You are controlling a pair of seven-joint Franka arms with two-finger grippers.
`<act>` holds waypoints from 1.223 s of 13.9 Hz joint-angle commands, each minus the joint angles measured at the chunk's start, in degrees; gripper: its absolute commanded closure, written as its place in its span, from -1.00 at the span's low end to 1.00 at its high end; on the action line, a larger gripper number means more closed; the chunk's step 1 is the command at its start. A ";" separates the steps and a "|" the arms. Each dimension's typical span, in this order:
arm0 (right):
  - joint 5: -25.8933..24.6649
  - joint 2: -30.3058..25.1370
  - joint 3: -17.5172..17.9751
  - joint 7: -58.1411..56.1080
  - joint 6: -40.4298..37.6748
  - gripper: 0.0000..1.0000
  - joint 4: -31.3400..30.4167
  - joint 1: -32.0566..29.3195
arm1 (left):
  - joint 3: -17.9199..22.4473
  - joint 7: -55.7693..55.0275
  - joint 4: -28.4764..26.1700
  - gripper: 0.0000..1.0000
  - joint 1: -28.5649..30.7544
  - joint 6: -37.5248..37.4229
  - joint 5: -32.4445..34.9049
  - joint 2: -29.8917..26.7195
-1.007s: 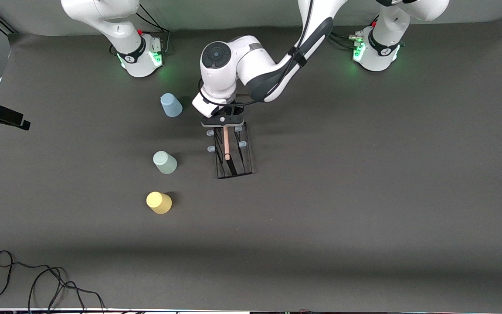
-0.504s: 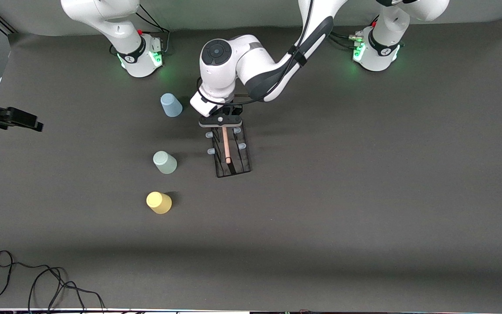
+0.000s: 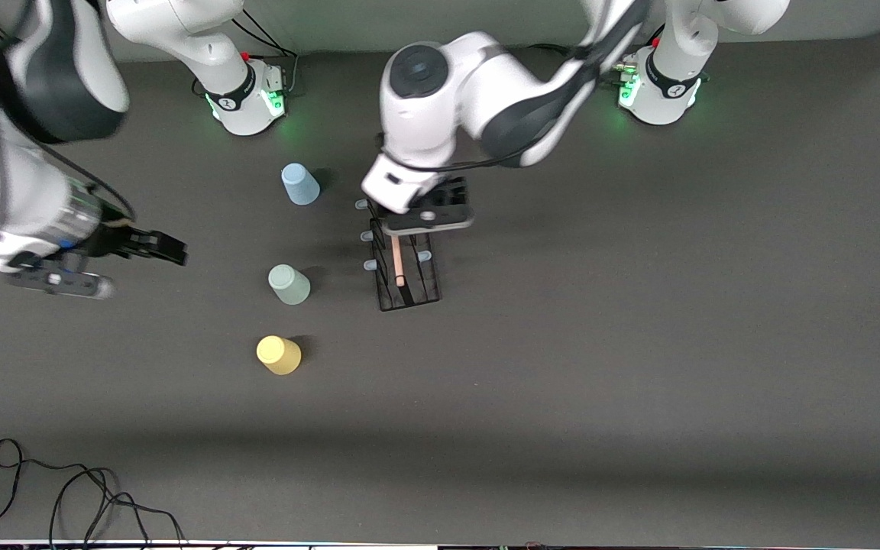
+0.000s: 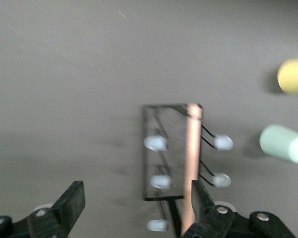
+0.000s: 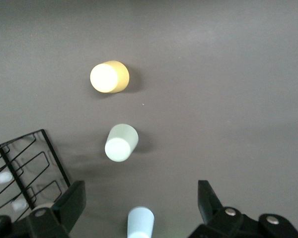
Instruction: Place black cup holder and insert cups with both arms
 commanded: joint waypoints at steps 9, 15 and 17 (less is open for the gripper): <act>5.69 6.24 -0.45 3.44 46.94 -0.99 -30.34 8.00 | 0.06 43.33 -15.29 -0.99 31.64 -16.39 0.83 -24.78; 5.77 10.92 -0.27 6.34 54.19 -0.99 -33.17 9.41 | 0.06 59.76 -16.00 -1.00 47.11 -19.29 -0.91 -27.68; 6.56 11.36 -0.10 7.65 54.27 -0.99 -33.08 10.20 | 0.06 60.31 -19.49 -1.00 48.70 -17.54 -1.18 -30.04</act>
